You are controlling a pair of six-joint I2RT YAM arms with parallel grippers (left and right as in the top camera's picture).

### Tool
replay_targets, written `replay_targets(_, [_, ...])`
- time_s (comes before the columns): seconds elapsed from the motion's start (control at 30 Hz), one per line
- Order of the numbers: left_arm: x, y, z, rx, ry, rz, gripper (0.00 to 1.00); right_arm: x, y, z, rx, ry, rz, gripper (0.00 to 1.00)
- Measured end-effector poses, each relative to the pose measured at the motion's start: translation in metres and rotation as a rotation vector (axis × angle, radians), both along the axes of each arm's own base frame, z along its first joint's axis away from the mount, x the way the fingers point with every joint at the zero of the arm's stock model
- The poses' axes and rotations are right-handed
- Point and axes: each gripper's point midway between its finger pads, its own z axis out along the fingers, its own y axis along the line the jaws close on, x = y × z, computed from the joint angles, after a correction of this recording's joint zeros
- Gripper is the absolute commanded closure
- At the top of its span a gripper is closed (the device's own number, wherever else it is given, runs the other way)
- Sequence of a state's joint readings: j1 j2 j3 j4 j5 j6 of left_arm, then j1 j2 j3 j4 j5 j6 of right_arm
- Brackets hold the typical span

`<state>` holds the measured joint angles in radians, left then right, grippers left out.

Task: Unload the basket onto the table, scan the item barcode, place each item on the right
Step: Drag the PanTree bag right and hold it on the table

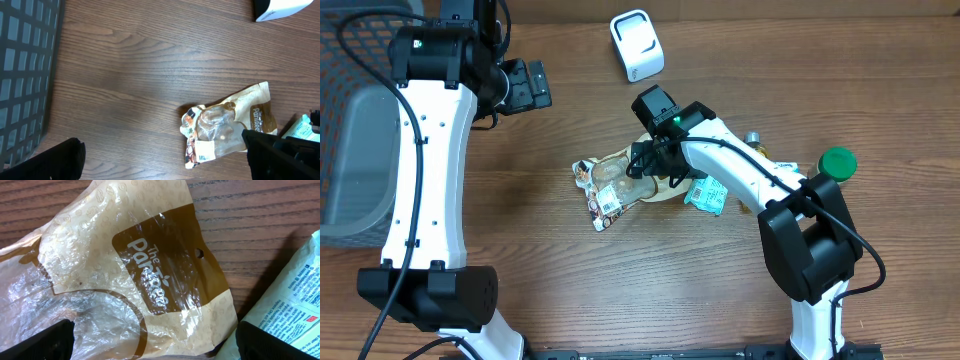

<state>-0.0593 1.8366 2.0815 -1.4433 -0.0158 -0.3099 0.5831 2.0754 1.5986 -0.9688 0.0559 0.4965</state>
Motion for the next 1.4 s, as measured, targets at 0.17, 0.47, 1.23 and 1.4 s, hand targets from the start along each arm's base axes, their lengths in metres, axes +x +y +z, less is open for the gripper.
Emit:
replay_targets(0.17, [0.0,0.0,0.0,0.0,0.0,0.0,0.01,0.0,0.0,0.0,0.0,0.0,0.0,0.0])
replay_targets(0.47, [0.0,0.0,0.0,0.0,0.0,0.0,0.01,0.0,0.0,0.0,0.0,0.001,0.0,0.0])
replay_targets(1.23, [0.0,-0.003,0.0,0.0,0.0,-0.007,0.01,0.013,0.009,0.003,0.036,-0.053,0.0,0.0])
replay_targets(1.4, [0.0,-0.003,0.0,0.0,0.0,-0.007,0.0,0.006,0.004,0.002,0.017,-0.026,0.0,0.0])
